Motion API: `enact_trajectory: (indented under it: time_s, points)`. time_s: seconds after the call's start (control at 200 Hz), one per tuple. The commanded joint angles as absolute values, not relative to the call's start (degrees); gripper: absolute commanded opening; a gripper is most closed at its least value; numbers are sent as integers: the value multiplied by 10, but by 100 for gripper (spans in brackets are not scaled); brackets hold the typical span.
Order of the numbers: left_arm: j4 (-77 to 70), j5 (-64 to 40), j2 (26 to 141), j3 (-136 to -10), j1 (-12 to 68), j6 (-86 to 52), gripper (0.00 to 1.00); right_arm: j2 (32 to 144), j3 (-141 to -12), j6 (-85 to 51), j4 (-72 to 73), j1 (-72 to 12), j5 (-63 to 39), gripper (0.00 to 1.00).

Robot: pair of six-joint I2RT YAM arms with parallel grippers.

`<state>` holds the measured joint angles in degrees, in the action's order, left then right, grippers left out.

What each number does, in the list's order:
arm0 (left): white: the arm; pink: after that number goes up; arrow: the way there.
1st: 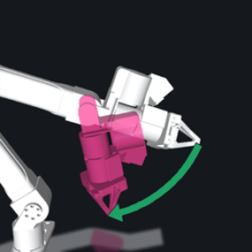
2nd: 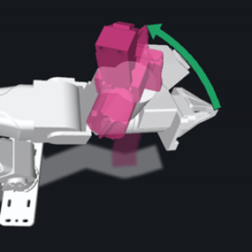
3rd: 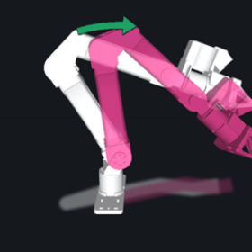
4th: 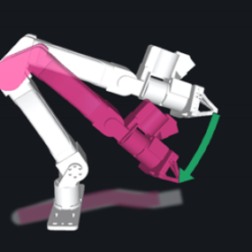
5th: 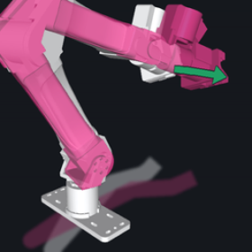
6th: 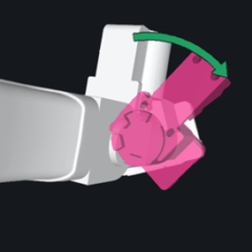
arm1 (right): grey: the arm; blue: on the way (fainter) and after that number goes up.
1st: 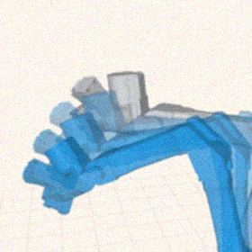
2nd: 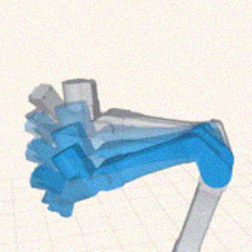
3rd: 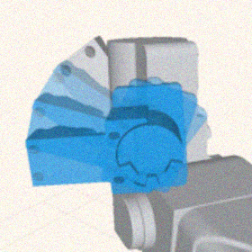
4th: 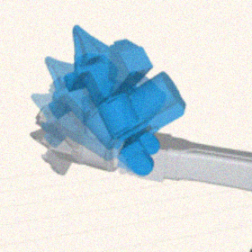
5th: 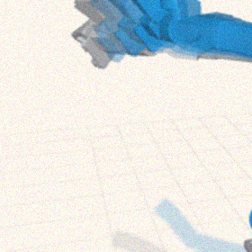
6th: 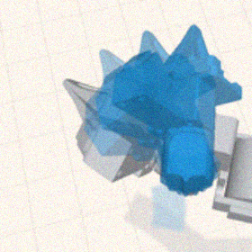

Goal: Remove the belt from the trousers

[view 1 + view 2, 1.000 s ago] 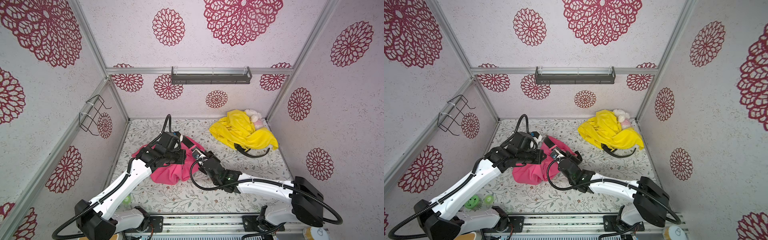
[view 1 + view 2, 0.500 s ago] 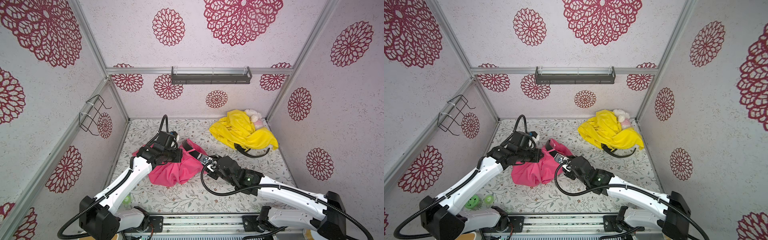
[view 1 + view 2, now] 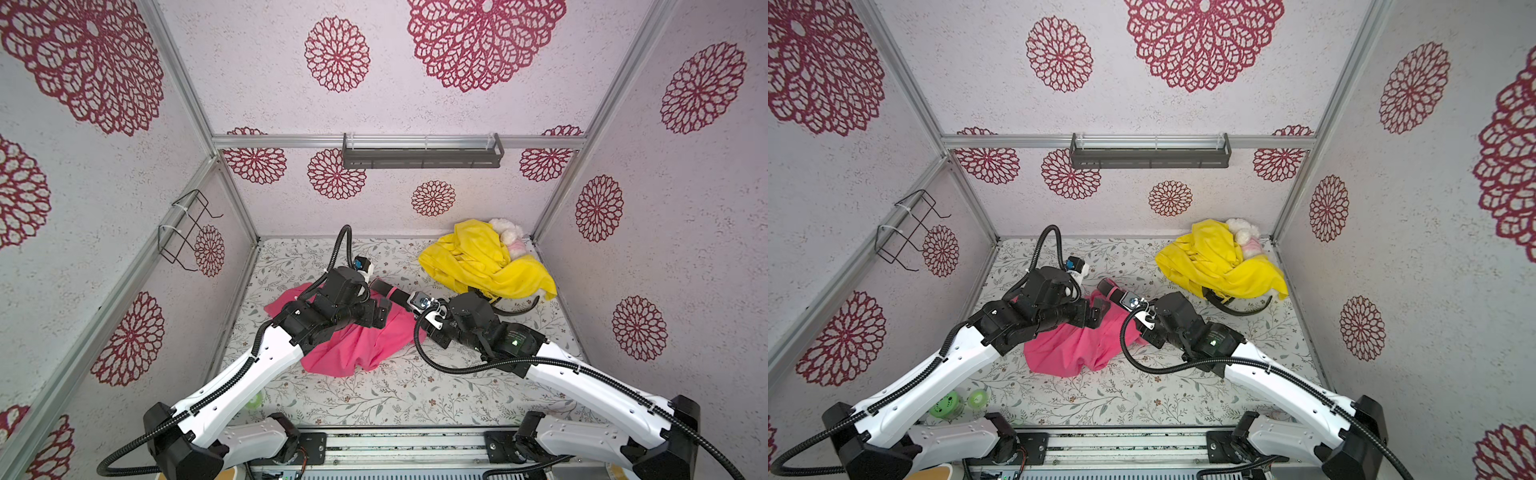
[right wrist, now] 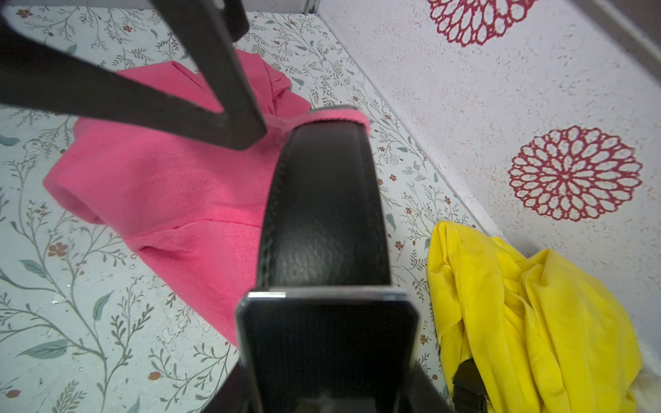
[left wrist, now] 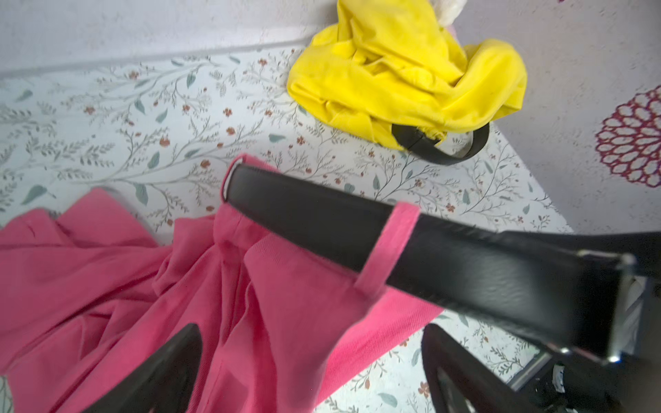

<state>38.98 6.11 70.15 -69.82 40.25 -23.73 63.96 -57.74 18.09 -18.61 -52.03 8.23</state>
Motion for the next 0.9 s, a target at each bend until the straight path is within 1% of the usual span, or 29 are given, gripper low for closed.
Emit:
enact_trajectory:
  time_s: [0.0,0.065,0.135,0.225,0.35,0.515,0.6,0.716,0.826,0.896]
  points:
    - [375,102,739,-702,403,-226,98,629,-612,181,-160,-515,57,0]
    - [361,115,759,-705,403,-219,97,627,-618,179,-164,-515,54,0]
    - [363,159,786,-715,401,-213,97,623,-623,178,-169,-515,52,0]
    - [354,192,811,-717,381,-218,97,612,-625,174,-174,-514,53,0]
    - [306,171,820,-682,335,-235,97,600,-623,170,-180,-513,54,0]
    - [287,158,842,-640,302,-251,98,595,-621,169,-180,-508,57,0]
    - [272,153,806,-619,313,-239,97,603,-629,174,-188,-500,50,0]
    - [261,203,717,-603,349,-188,97,621,-657,180,-217,-481,10,0]
    - [226,215,645,-580,376,-102,97,648,-692,189,-246,-471,-23,0]
    - [191,196,623,-561,383,-47,97,662,-710,191,-257,-469,-39,0]
